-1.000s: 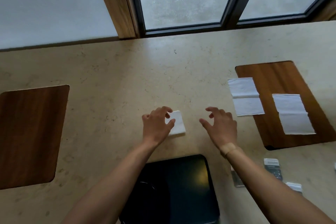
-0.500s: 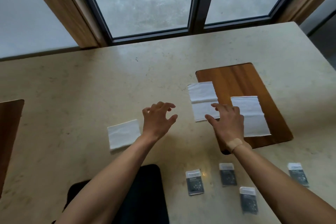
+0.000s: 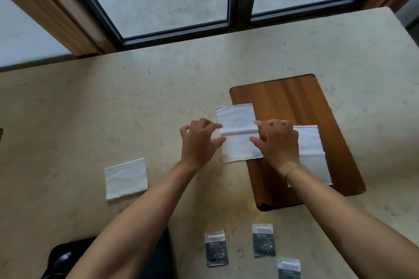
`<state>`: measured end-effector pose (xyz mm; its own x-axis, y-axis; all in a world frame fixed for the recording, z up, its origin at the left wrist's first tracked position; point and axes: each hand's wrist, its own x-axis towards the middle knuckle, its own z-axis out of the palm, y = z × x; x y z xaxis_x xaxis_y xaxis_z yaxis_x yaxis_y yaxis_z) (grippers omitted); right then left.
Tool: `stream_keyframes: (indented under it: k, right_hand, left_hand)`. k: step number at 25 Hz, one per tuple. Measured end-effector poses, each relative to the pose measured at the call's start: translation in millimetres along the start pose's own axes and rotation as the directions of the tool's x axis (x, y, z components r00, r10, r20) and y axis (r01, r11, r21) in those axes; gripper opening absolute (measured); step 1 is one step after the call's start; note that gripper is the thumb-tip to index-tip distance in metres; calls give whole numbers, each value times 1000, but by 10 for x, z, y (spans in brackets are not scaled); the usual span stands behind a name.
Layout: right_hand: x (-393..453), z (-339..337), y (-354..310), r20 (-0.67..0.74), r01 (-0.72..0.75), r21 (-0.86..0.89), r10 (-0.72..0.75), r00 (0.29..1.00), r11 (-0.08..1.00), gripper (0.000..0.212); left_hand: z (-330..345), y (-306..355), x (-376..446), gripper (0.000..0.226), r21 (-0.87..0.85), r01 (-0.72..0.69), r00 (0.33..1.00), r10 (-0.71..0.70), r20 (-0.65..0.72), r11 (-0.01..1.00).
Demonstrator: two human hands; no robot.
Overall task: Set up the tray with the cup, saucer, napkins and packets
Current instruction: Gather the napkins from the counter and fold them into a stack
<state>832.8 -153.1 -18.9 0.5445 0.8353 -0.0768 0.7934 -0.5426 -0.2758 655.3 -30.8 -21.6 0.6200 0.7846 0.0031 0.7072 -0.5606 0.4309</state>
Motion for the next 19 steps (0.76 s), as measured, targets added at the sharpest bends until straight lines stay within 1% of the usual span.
stream_keyframes:
  k: [2,4,7,10,12,14,16,19]
  right_hand:
    - [100,50,36,13,41,-14,-41,999,999,45]
    - [144,108,53,3,68,-1,-68,998,998,40]
    - [161,183,70,-66,84,38,-81,995,996,30]
    - [173,203,33,-103,64,60,-57,993,996,19]
    - [164,191,6,-105,41,67,-34,994,997,12]
    - [123,152,-8,-97,16,115,-5,995,993,8]
    - [79,88,-27,-69,-11,195,25,997,981,7]
    - [4,-10,-97,10,-69,350,70,997,934,9]
  left_hand:
    - [84,32,62,31,53,-24,1000,24,3,998]
    - [148,39,99,27,80,-29,1000,29,9,996]
    - [219,39,109,18,65,-39,999,39,7,997]
    - [226,47,131,9,68,-53,999,53,4,996]
    - [216,76,132,6,80,-54,998,53,17,995]
    - [180,114,127,5,75,-41,999,40,12,996]
    - [102,147,104,5,6,-8,1000,8,-10,1000]
    - [-85,189,14,6,-192,39,999,-43,-17,981]
